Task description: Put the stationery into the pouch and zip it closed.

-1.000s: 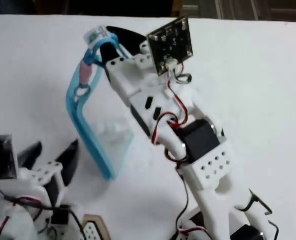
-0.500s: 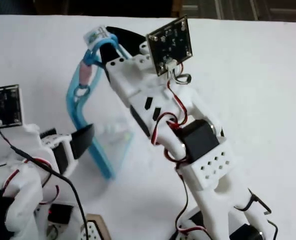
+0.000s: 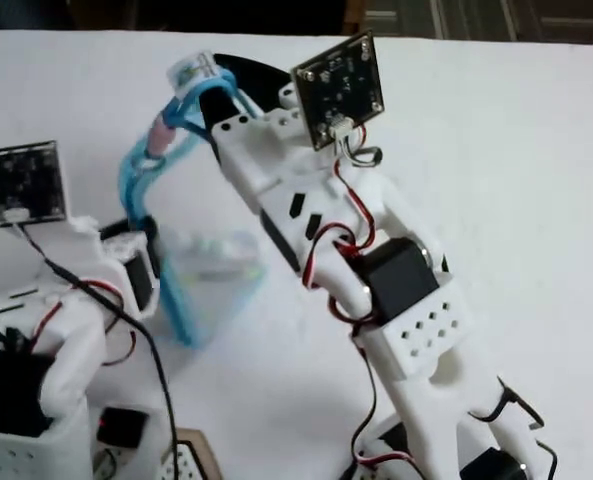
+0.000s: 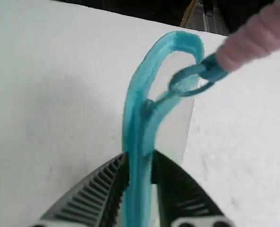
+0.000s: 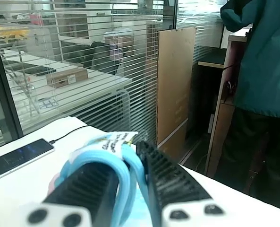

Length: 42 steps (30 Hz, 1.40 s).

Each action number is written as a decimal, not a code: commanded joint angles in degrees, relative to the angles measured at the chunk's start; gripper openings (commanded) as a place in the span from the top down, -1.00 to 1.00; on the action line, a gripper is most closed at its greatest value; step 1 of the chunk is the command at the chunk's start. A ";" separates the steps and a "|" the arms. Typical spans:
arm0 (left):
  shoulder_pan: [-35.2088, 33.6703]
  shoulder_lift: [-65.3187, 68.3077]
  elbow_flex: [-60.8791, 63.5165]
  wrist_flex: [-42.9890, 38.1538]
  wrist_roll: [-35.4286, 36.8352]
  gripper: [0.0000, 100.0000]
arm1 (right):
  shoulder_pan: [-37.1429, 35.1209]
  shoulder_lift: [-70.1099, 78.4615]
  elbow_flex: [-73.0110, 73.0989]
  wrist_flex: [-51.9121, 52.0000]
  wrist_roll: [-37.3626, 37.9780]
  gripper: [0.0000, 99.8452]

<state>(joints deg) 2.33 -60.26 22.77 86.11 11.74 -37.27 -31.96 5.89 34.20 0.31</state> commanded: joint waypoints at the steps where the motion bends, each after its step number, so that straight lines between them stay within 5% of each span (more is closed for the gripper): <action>1: 5.05 0.13 -0.26 -0.62 -4.22 0.95 | 0.92 -1.36 -0.35 -0.40 0.00 0.97; 14: 6.99 0.13 -0.26 0.00 -4.31 0.96 | 9.45 -1.98 -0.35 -0.40 0.00 0.97; 24: 8.84 0.04 -2.29 8.35 -6.86 0.96 | 18.24 -1.63 -0.35 -0.48 -0.09 0.97; 31: 8.40 -3.47 -1.85 -3.16 -6.68 0.95 | 19.30 -1.98 -0.35 -0.40 -0.09 0.97; 35: 8.40 -1.98 -0.79 -9.85 -5.71 0.72 | 16.31 -2.77 -0.44 0.04 -0.09 0.97; 42: 8.48 4.62 -0.62 -10.64 -2.11 0.56 | 10.42 -12.44 4.66 0.04 0.44 0.97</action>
<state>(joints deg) 10.68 -57.63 22.51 76.53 8.92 -24.44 -39.08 9.85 34.20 0.31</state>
